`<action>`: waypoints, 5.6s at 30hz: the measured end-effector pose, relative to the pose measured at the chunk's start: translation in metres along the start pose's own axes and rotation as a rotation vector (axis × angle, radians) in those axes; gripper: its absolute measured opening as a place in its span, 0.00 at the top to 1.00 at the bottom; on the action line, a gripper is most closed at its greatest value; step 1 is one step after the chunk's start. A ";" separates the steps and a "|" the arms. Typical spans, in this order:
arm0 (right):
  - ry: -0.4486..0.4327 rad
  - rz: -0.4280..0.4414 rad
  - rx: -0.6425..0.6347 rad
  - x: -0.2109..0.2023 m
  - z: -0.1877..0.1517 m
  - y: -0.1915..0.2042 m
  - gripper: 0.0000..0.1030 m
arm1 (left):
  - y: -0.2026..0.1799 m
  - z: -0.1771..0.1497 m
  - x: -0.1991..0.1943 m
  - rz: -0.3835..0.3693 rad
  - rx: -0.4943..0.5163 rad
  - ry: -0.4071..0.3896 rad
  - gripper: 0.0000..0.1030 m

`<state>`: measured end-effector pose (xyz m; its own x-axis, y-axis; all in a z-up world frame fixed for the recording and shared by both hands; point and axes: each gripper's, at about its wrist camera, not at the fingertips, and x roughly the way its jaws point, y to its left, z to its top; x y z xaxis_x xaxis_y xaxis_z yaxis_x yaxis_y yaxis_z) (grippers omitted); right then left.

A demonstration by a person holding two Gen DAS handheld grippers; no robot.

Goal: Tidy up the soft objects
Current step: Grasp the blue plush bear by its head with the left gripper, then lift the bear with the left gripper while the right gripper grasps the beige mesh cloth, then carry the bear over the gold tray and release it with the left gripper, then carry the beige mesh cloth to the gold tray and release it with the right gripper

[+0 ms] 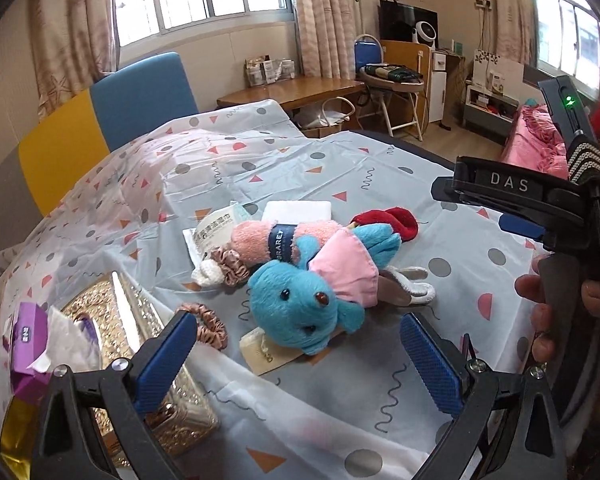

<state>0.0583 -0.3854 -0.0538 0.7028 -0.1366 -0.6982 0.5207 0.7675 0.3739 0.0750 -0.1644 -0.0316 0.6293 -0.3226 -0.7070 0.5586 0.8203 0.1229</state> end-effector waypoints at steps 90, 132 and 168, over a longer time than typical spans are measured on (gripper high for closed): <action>0.440 0.066 -0.947 0.082 -0.141 0.151 0.72 | 0.307 -0.018 -0.105 0.239 -0.622 -0.177 0.59; 0.432 0.062 -0.993 0.074 -0.135 0.146 0.82 | 0.318 -0.225 -0.089 0.545 -0.922 0.086 0.40; 0.288 0.016 -0.873 0.056 -0.114 0.167 0.85 | 0.212 -0.212 -0.140 0.450 -0.703 -0.010 0.26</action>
<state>0.1293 -0.1930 -0.1000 0.4978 -0.0510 -0.8658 -0.1211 0.9844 -0.1276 -0.0087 0.1545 -0.0542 0.7183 0.1046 -0.6878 -0.2128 0.9743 -0.0740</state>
